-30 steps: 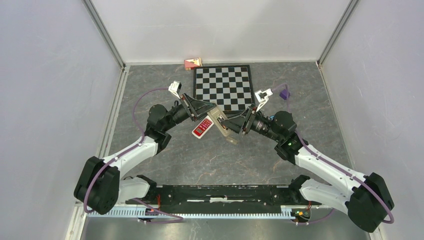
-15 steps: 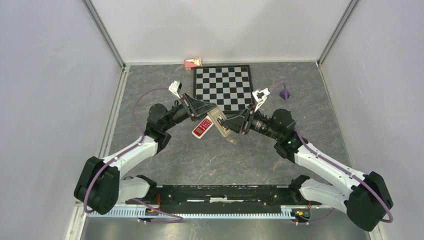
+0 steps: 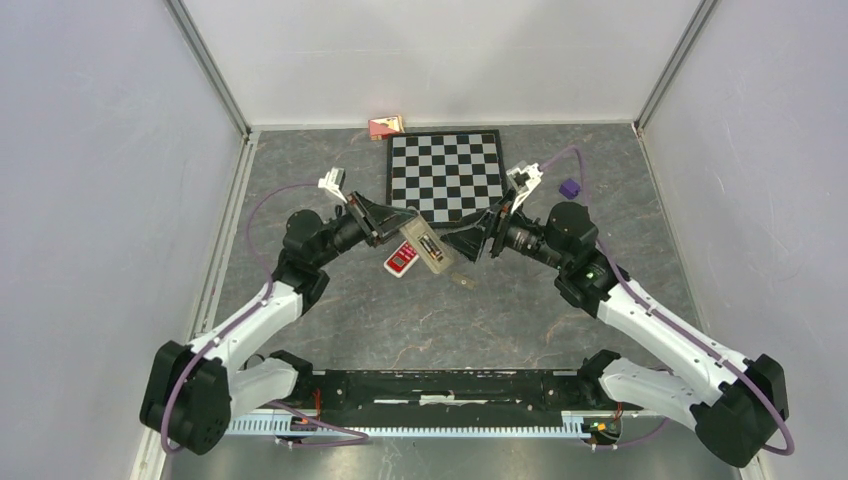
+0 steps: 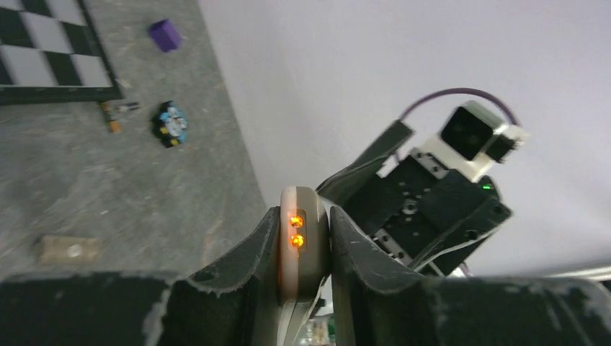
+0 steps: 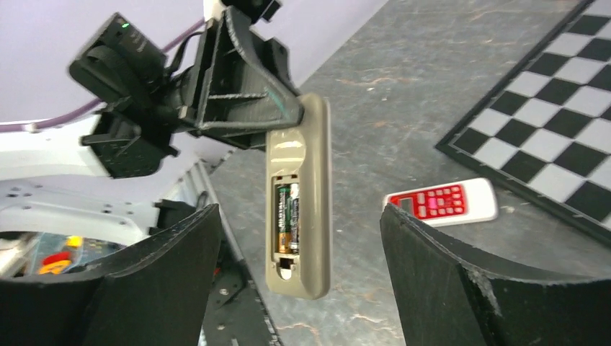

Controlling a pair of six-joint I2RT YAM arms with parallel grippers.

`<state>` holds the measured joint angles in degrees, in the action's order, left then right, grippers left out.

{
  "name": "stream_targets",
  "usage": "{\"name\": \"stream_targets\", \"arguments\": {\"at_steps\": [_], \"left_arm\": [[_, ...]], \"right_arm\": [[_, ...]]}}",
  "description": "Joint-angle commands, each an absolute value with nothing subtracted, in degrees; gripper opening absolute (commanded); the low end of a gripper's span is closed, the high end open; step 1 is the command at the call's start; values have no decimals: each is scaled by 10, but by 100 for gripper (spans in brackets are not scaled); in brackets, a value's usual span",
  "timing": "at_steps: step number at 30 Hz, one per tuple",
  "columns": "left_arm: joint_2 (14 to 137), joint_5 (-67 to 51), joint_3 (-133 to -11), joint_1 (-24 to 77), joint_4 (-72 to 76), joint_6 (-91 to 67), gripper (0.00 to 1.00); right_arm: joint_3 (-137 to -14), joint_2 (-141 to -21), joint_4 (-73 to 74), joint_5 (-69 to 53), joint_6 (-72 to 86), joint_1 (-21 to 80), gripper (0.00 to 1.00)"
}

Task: Load the batteries into the remote control

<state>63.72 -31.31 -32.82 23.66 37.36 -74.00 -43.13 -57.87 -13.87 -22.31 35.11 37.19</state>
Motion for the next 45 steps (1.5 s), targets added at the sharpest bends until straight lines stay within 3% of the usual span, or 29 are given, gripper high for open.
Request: {"name": "stream_targets", "arguments": {"at_steps": [1,5,11,18,24,35,39,45], "left_arm": [[581,-251,-292,232,249,-647,2],[524,-157,-234,231,167,-613,2],[478,-92,-124,233,195,-632,2],[486,-8,-46,234,272,-683,2],[570,44,-26,239,343,-744,10],[795,108,-25,294,532,-836,23],[791,124,-5,314,500,-866,31],[641,169,-25,337,241,-882,63]], "right_arm": [[-472,-580,-38,-176,243,368,85],[-477,-610,53,-131,139,369,83],[-481,-709,153,-70,42,369,83],[-469,-770,103,-28,230,387,62],[-472,-806,94,23,330,406,58],[-451,-829,41,-24,413,407,56],[-455,-834,47,-28,425,408,56],[-473,-858,79,-22,444,409,59]]}}
